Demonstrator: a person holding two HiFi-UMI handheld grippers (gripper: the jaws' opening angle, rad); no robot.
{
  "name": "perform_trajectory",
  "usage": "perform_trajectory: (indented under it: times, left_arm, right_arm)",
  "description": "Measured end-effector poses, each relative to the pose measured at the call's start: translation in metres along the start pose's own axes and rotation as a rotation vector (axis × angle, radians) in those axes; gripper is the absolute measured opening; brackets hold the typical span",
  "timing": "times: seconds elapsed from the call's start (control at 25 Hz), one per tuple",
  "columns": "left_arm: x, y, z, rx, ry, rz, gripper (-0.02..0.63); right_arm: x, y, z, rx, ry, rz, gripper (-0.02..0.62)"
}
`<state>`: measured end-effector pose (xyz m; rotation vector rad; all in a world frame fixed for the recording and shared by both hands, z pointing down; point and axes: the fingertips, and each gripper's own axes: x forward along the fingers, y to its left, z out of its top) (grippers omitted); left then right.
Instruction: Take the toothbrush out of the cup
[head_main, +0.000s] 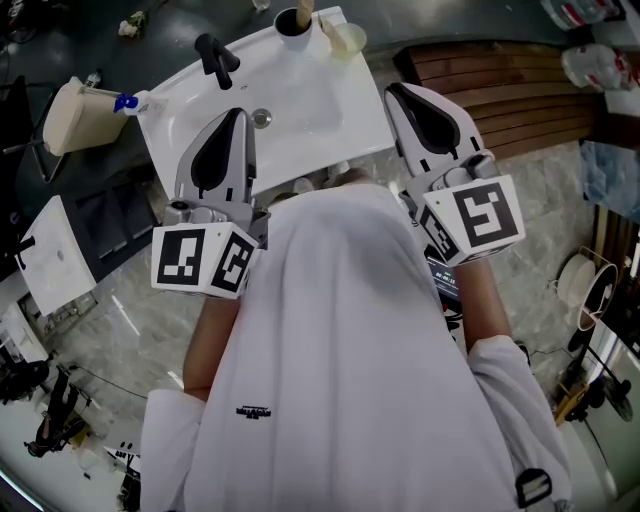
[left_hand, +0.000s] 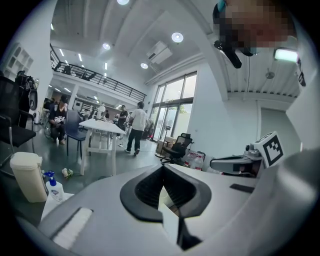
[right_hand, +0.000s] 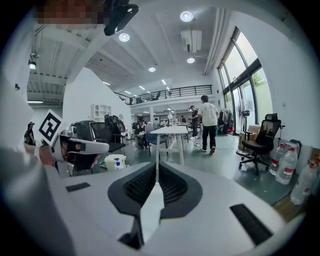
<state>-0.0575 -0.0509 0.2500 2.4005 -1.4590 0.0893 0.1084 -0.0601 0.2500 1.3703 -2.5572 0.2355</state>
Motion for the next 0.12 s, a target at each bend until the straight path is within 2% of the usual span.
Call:
perform_trajectory:
  times: [0.12]
  left_arm:
    - [0.0004, 0.0008, -0.0001, 0.002, 0.005, 0.002, 0.006]
  right_arm:
    - [-0.0009, -0.0001, -0.0009, 0.001, 0.0, 0.001, 0.017]
